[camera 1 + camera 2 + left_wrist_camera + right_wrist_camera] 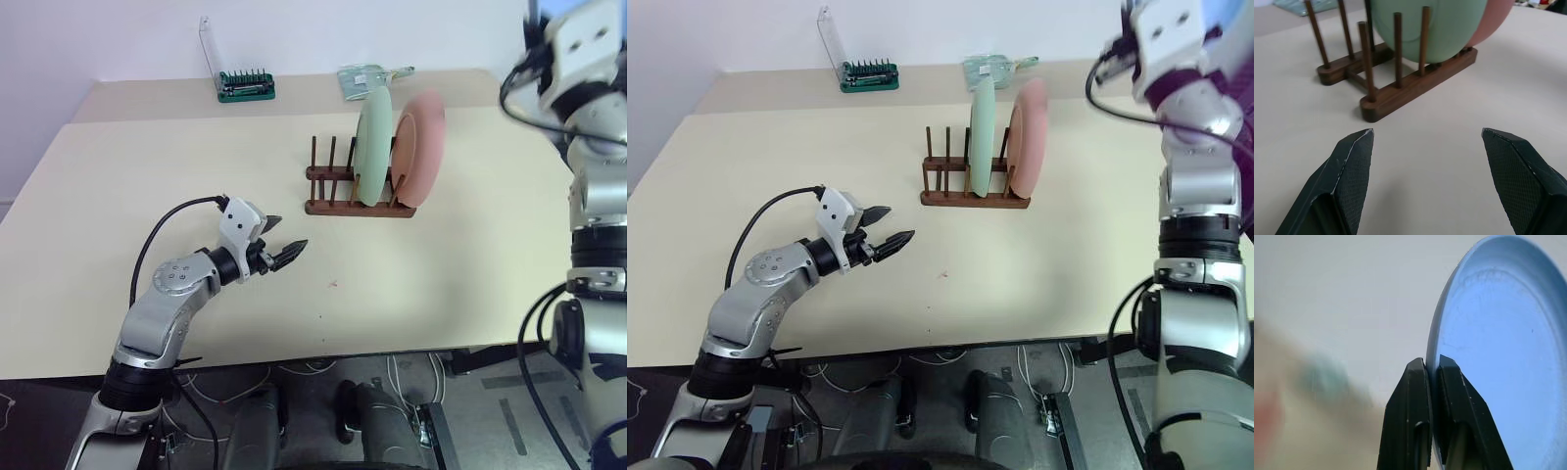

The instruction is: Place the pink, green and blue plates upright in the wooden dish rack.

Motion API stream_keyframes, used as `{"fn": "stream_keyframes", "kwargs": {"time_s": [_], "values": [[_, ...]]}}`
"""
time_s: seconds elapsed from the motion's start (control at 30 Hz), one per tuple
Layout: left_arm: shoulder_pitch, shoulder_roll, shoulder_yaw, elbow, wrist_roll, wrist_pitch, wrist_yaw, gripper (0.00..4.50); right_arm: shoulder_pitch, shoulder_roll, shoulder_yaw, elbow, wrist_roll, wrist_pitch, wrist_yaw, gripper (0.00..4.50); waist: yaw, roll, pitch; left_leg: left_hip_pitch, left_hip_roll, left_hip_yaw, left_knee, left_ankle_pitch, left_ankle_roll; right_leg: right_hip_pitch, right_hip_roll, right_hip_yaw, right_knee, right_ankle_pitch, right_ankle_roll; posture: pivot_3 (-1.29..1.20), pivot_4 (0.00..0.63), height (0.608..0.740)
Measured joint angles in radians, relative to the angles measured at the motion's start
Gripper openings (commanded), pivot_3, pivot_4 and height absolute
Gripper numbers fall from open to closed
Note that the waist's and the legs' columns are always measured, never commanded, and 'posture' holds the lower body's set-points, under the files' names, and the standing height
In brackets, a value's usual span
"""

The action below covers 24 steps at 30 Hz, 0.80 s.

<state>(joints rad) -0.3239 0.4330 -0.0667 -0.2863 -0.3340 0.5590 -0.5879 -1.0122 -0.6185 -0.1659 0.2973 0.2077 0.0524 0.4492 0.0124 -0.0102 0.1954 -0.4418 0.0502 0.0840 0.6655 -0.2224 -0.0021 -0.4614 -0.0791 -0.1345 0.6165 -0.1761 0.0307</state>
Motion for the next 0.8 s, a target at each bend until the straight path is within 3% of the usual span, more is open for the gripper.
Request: {"fn": "stream_keyframes", "kwargs": {"time_s": [0.17,0.3,0.4,0.57,0.8], "values": [[0.003,0.008,0.014,0.039,0.026,-0.028,0.015,3.63,-0.002,0.188,-0.037,-0.297,0.494,0.429,0.036,0.03,-0.001,0.0,0.0,0.0,0.001,-0.003,0.0,0.0,0.0,-0.001,-0.001,0.0,0.003,0.002,-0.004,0.0,0.15,0.73],[0.024,0.036,0.062,0.071,0.04,-0.045,0.028,3.63,0.004,0.332,-0.048,-0.428,0.774,0.637,-0.086,0.03,-0.001,0.0,0.0,0.0,0.001,-0.003,0.0,0.0,0.0,-0.001,-0.001,0.0,0.002,0.002,-0.003,0.0,0.15,0.73],[0.044,0.042,0.088,0.077,0.042,-0.048,0.028,3.63,0.012,0.406,-0.055,-0.437,0.901,0.721,-0.215,0.03,0.003,0.0,0.0,-0.001,0.001,-0.003,0.001,0.0,0.0,0.0,-0.003,-0.001,0.002,0.002,-0.003,0.0,0.15,0.73],[0.045,0.043,0.091,0.079,0.042,-0.049,0.028,3.63,0.013,0.472,-0.059,-0.378,0.933,0.759,-0.377,0.03,0.0,0.0,0.0,-0.001,0.001,-0.002,0.001,0.0,0.0,-0.001,-0.003,-0.001,0.002,0.002,-0.003,0.0,0.15,0.73],[0.036,0.043,0.089,0.079,0.042,-0.047,0.027,3.63,0.015,0.475,-0.075,-0.197,0.875,0.766,-0.427,0.03,-0.001,0.0,0.0,-0.001,0.0,0.0,0.001,0.0,0.0,-0.001,-0.002,-0.001,0.002,0.002,-0.003,0.0,0.15,0.73]]}}
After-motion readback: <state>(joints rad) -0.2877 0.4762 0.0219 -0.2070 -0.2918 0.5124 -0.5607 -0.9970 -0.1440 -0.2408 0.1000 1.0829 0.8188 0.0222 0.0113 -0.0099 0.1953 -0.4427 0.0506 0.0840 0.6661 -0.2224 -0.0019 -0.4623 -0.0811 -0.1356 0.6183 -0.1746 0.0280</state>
